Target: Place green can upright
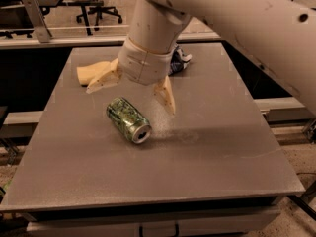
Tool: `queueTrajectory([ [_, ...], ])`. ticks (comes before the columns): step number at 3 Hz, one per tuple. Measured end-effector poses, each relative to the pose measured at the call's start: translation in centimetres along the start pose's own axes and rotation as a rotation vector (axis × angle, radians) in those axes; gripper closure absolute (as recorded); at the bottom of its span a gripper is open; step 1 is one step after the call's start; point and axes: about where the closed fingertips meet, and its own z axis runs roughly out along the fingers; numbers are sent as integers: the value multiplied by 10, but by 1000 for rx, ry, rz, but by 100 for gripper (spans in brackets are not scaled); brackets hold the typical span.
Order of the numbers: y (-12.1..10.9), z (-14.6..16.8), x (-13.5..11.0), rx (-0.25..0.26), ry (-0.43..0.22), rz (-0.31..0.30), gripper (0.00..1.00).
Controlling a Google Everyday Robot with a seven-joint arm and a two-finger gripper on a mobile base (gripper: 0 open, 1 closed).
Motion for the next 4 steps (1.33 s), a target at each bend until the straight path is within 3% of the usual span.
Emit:
queueTrajectory([
  [1, -6, 7, 3, -65, -38, -124, 0],
  [4, -10, 38, 4, -180, -116, -425, 0],
])
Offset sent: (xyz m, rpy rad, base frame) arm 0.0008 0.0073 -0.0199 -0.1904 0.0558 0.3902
